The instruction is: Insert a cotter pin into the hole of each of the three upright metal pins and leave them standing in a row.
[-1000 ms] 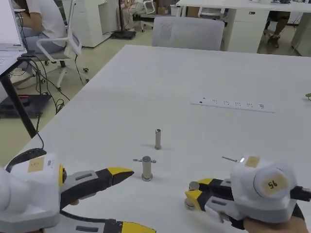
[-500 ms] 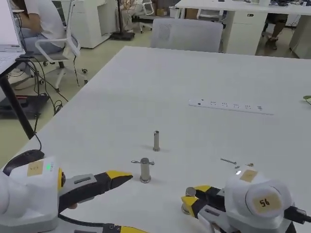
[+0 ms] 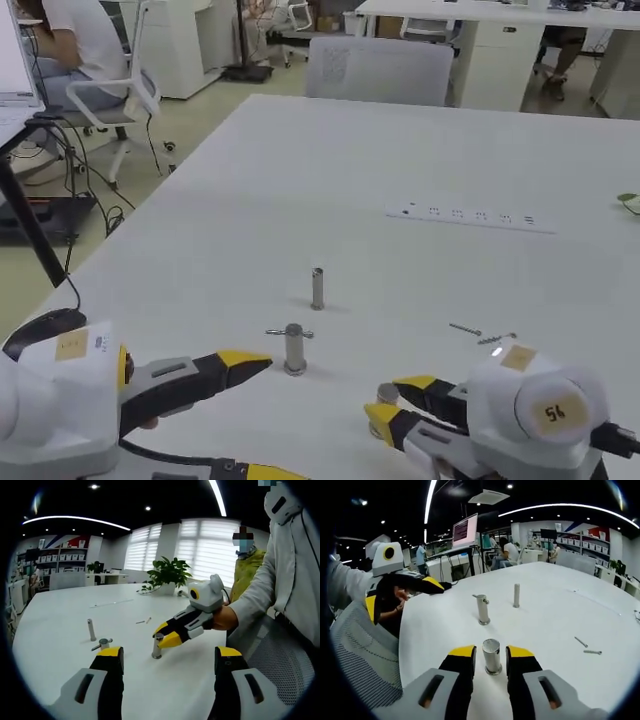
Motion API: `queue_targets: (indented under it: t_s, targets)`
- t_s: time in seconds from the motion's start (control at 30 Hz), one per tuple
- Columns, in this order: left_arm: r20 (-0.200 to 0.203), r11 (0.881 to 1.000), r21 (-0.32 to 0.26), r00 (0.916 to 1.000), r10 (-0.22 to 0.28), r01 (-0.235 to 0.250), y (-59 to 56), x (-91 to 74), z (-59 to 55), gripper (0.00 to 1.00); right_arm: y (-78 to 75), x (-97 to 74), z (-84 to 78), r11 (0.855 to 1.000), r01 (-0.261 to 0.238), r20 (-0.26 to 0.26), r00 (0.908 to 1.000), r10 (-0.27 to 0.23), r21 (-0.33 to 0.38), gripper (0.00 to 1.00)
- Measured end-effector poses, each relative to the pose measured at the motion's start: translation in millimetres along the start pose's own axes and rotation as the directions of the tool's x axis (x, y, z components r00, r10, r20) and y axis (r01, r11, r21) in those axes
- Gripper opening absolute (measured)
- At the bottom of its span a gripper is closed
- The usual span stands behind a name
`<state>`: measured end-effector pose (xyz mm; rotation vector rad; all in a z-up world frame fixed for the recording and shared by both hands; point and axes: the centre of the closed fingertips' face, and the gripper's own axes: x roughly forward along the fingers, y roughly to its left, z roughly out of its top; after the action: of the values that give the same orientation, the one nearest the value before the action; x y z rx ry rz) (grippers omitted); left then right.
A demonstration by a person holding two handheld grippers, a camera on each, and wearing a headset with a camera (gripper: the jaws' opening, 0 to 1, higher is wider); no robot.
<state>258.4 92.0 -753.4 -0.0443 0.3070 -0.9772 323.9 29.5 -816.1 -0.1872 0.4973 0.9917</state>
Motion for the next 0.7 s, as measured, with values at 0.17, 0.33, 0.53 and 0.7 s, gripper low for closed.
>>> queue_targets:
  t_s: [0.17,0.33,0.53,0.7]
  targets:
    - [0.000,1.000,0.002,1.0000,-0.004,0.004,0.3,1.2,0.4,0.74,0.5,-6.1,1.0,0.999,-0.035,-0.001,0.9994,0.035,0.007,0.29]
    - [-0.002,1.000,0.003,1.0000,-0.004,0.004,1.6,1.0,-0.5,0.74,-4.4,-13.6,0.2,0.998,-0.061,-0.005,0.9981,0.062,0.026,0.32]
    - [-0.004,1.000,-0.001,1.0000,-0.003,0.003,2.4,0.4,-1.6,0.74,-7.9,-27.4,-1.4,0.994,-0.112,-0.031,0.9933,0.111,-0.018,0.34]
    - [-0.006,1.000,0.000,1.0000,-0.003,0.003,2.8,1.2,-1.9,0.74,-19.9,-38.0,-5.4,0.991,-0.131,-0.062,0.9898,0.128,-0.036,0.35]
